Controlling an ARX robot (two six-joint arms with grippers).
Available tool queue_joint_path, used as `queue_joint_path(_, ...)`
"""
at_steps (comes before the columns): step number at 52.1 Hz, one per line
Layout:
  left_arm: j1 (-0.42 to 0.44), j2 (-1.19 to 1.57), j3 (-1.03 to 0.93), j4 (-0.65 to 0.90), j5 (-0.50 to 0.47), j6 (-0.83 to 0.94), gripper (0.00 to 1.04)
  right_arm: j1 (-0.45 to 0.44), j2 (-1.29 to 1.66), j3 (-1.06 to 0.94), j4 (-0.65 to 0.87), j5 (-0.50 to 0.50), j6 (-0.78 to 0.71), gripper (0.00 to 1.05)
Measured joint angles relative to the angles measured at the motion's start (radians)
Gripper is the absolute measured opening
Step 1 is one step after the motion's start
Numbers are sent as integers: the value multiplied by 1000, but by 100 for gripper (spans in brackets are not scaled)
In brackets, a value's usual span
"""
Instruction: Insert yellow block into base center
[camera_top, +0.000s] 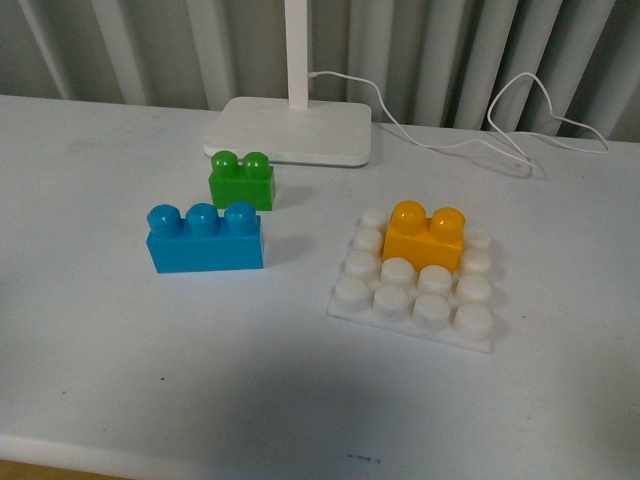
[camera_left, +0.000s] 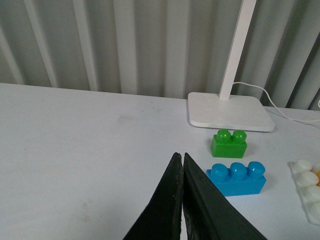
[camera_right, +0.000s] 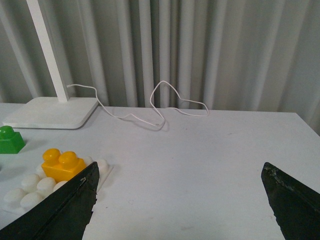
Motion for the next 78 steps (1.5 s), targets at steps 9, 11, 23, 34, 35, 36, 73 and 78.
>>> queue_joint_path(9,103,-64,-37,-28,122,-4,4,0,0,0,0,0,0,95)
queue_joint_path(11,118,-73,-42,-32,123,-5,4,0,0,0,0,0,0,95)
queue_joint_path(23,132,-146,-75,-72,129,-7,4,0,0,0,0,0,0,95)
queue_joint_path(34,132,-220,-112,-99,128,-7,4,0,0,0,0,0,0,95)
queue_joint_path(35,132,-230,-118,-102,129,-8,4,0,0,0,0,0,0,95)
queue_joint_path(36,132,-232,-118,-106,129,-8,4,0,0,0,0,0,0,95)
queue_joint_path(73,132,-442,-118,-313,130,-10,23,0,0,0,0,0,0,95)
queue_joint_path(78,132,-442,-118,-313,130,-10,40,0,0,0,0,0,0,95)
